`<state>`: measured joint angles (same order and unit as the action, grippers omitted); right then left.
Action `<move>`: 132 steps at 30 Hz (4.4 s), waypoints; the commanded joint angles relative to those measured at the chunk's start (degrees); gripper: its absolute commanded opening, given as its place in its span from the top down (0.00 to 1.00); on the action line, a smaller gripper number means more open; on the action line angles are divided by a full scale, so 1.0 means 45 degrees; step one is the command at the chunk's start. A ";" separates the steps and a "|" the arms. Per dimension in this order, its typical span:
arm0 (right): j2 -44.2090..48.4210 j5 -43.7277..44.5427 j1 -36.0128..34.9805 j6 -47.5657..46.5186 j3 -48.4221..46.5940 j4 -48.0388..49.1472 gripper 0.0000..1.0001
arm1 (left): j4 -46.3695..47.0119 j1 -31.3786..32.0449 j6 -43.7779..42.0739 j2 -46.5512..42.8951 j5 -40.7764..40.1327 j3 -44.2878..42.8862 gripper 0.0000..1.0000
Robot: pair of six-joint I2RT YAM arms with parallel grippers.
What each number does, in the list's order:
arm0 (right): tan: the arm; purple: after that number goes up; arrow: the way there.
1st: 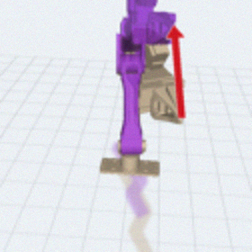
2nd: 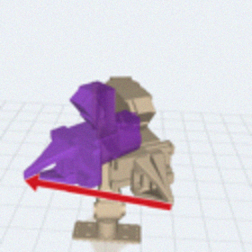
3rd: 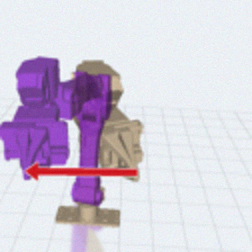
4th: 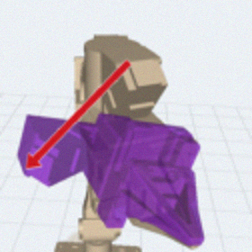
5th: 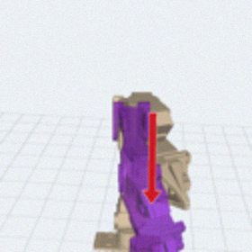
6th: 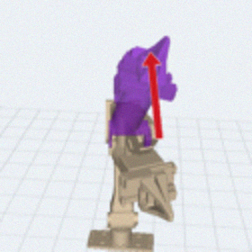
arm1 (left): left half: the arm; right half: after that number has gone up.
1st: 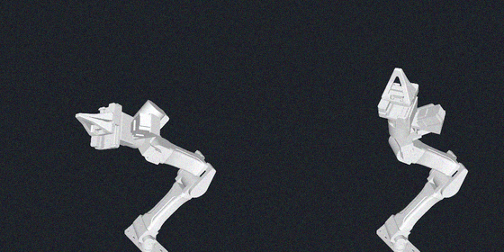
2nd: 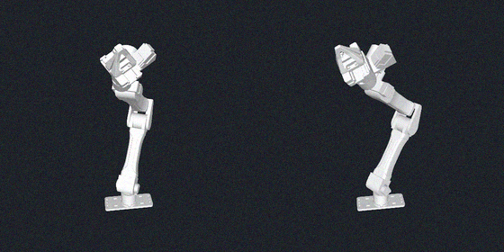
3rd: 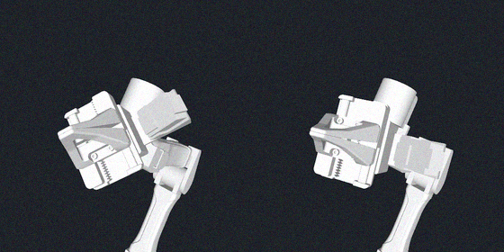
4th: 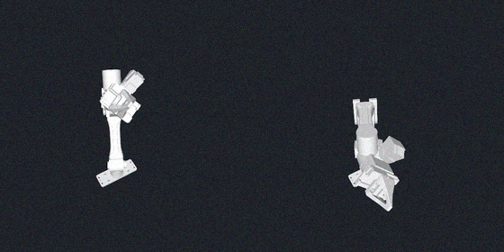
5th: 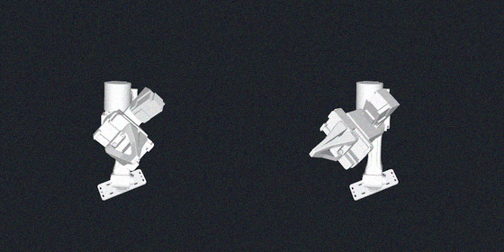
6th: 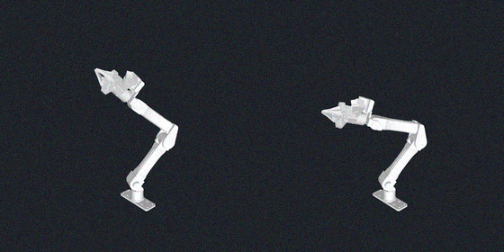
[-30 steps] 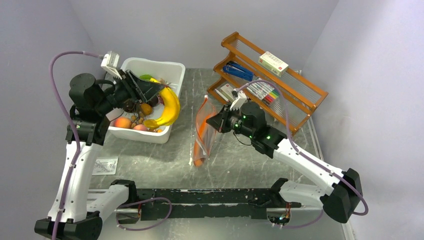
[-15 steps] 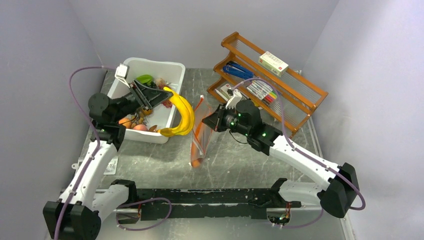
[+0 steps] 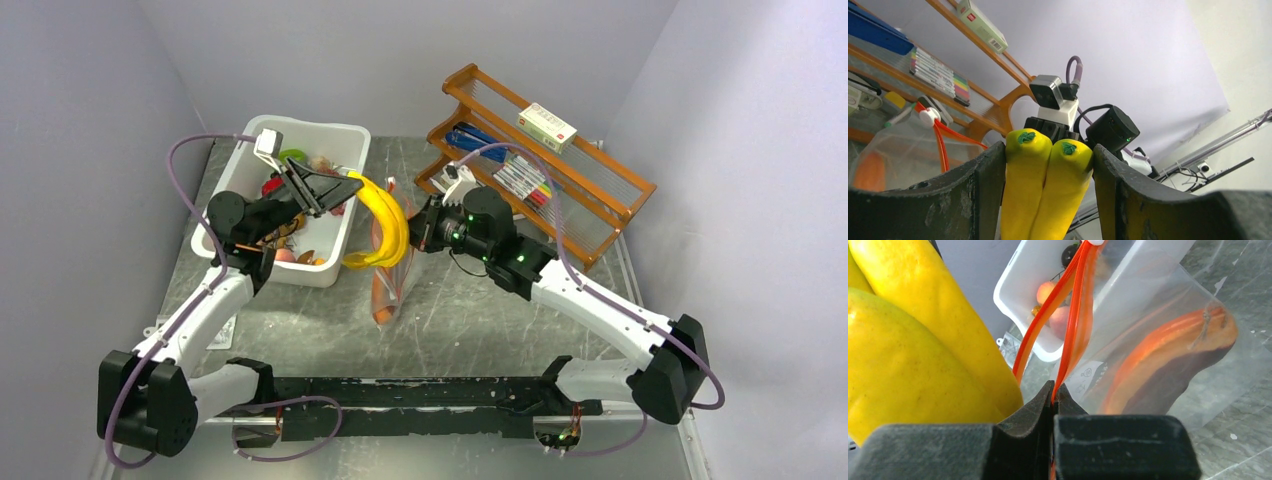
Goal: Place the food in the zip-top bag and seal the zipper
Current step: Place the fake fruit in the zipper food storage bag.
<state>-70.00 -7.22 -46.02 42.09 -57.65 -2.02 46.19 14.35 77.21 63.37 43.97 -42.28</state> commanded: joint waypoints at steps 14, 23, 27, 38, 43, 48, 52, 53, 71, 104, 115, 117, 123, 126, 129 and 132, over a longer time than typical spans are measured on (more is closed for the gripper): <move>0.0276 0.0644 -0.0256 0.0301 -0.0685 0.0284 1.00 | -0.7337 0.0392 -0.5742 -0.1006 -0.3737 -0.1729 0.93; -0.0139 0.0892 -0.0422 0.0393 -0.1110 0.0511 1.00 | -1.0129 0.1233 -0.7219 -0.0200 -0.4890 -0.3295 0.93; -0.0350 0.1035 -0.0446 0.0459 -0.1229 0.0656 1.00 | -1.0287 0.1604 -0.7468 -0.0195 -0.5355 -0.3363 0.93; -0.1034 0.1875 -0.0444 0.1361 -0.1060 0.1390 1.00 | -1.1108 0.2276 -0.7666 0.0060 -0.5523 -0.3508 0.93; -0.1309 0.2258 -0.0448 0.1370 -0.1413 0.1554 1.00 | -1.0957 0.2299 -0.7045 -0.0322 -0.4890 -0.3131 0.93; -0.1418 0.1871 -0.0448 0.1739 -0.1408 0.1844 1.00 | -0.9892 0.2358 -0.6985 -0.0855 -0.5284 -0.2274 0.93; -0.1476 0.1792 -0.0451 0.1741 -0.1235 0.1881 1.00 | -1.1655 0.2358 -0.7132 -0.0184 -0.5224 -0.3251 0.93; -0.1459 0.1909 -0.0444 0.1741 -0.1152 0.1966 1.00 | -1.1838 0.2358 -0.7101 -0.0112 -0.5193 -0.3359 0.93; -0.1602 0.1220 -0.0457 0.2949 -0.0733 0.2543 1.00 | -0.7189 0.2378 -0.6475 -0.2930 -0.8283 -0.2015 0.93; -0.2723 0.1416 -0.0361 0.5794 -0.1670 0.3395 1.00 | -0.1344 0.2368 -0.8721 -0.3599 -1.0398 0.0498 0.93; -0.3427 -0.0541 -0.0453 0.7894 -0.0732 0.5224 1.00 | 0.0626 0.2378 -0.7633 -0.3710 -1.0828 0.0714 0.93; -0.3557 -0.1157 -0.0442 0.8293 -0.0622 0.5780 1.00 | 0.0937 0.2378 -0.7787 -0.3601 -1.0511 0.0841 0.93; -0.3521 -0.0917 -0.0454 0.8828 -0.0842 0.5934 1.00 | 0.0915 0.2378 -0.8970 -0.3444 -1.0526 0.1527 0.93; -0.3377 -0.0361 -0.0444 0.8674 -0.0978 0.5749 1.00 | -0.0039 0.2378 -0.9475 -0.3617 -1.0723 0.1720 0.93; -0.3355 0.0086 -0.0439 0.7892 -0.1391 0.5367 1.00 | -0.1594 0.2378 -0.9720 -0.3987 -1.1140 0.1680 0.93; -0.3527 0.0298 -0.0443 0.6437 -0.2042 0.4732 1.00 | -0.3432 0.2378 -1.0016 -0.4149 -1.1422 0.1228 0.93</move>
<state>-86.56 -8.08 -47.86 77.54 -61.32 17.96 41.47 24.60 35.66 45.80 -5.50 -35.16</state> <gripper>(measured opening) 0.006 0.565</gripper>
